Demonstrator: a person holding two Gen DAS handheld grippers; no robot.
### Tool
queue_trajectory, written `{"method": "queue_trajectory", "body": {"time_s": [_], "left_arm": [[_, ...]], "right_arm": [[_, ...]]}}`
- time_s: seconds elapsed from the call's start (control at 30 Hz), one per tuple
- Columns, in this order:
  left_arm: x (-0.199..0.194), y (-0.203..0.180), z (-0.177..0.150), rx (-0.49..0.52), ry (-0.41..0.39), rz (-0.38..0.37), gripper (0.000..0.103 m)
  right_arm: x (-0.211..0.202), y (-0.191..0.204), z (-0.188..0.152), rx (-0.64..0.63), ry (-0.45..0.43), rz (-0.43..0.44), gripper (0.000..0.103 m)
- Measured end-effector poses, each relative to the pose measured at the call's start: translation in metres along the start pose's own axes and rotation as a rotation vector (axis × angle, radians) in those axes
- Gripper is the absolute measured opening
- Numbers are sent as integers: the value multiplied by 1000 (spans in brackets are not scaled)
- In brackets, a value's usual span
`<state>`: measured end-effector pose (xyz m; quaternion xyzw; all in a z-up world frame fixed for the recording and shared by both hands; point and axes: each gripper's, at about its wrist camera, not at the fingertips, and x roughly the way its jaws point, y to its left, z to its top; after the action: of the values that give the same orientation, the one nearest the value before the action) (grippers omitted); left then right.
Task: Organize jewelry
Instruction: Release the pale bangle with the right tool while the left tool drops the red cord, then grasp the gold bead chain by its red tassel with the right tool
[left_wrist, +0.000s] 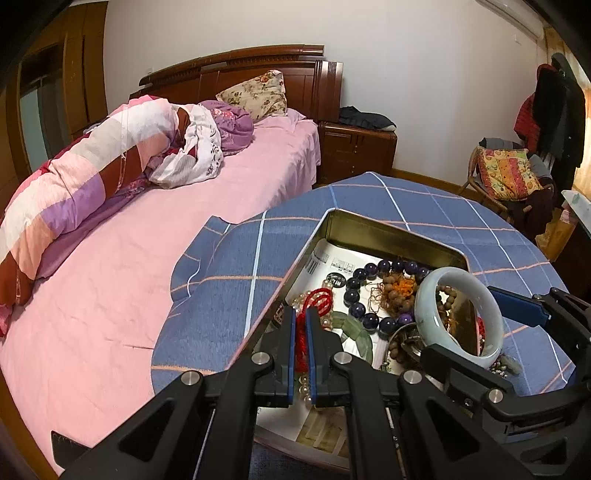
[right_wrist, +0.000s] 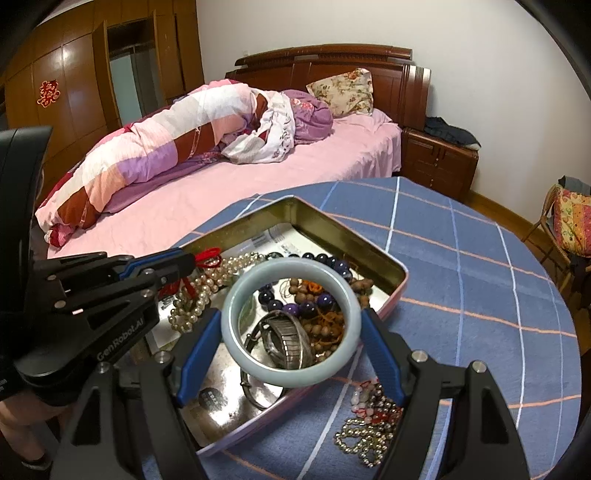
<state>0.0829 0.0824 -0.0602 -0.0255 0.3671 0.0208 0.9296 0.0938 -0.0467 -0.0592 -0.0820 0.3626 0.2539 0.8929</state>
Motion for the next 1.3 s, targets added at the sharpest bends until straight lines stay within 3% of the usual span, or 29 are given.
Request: {"method": "queue_trajectory", "body": {"time_s": [0.13,0.23,0.27,0.3,0.37,0.47,0.63,0.77,0.97,1.13,1.17,1.2,1.23,1.3], "left_arm": [[-2,-1,0,-3,-4,-10,6],[-6,-2,2,-15,-8,-24,16],[-7,-3,2,-10,-14,-21,32],[-11,-6,2,-1,-30,-16,55],[-19,-9,2,8,-68,2,74],[-23,-12,3,8,-81,-4,74],[-14,-12,2,-4,-53,60,74],[-11,-16,-1,-9,-42,78,74],[-13,-29,-2,17,-40,74,74],[-13,-37,-4,36,-34,60,74],[-13,-39,-4,39,-32,53,74],[-13,-41,-4,43,-31,49,74],[-13,-42,-4,45,-31,46,74],[-16,-44,-4,50,-37,40,74]], "right_arm": [[1,-4,-2,25,-3,40,79],[-7,-6,-2,23,-28,34,79],[-10,-7,-2,28,-35,33,81],[-14,-9,-3,34,-44,37,82],[-25,-18,-6,50,-62,32,83],[-37,-40,-14,94,-69,-9,84],[-42,-76,-33,140,-21,-122,84],[-36,-86,-41,152,20,-141,83],[-14,-74,-42,117,82,-98,60],[3,-71,-43,102,124,-92,50],[4,-72,-44,105,127,-87,42],[5,-76,-43,125,119,-64,25],[4,-78,-43,136,120,-49,24],[-5,-83,-43,154,96,-39,8]]}}
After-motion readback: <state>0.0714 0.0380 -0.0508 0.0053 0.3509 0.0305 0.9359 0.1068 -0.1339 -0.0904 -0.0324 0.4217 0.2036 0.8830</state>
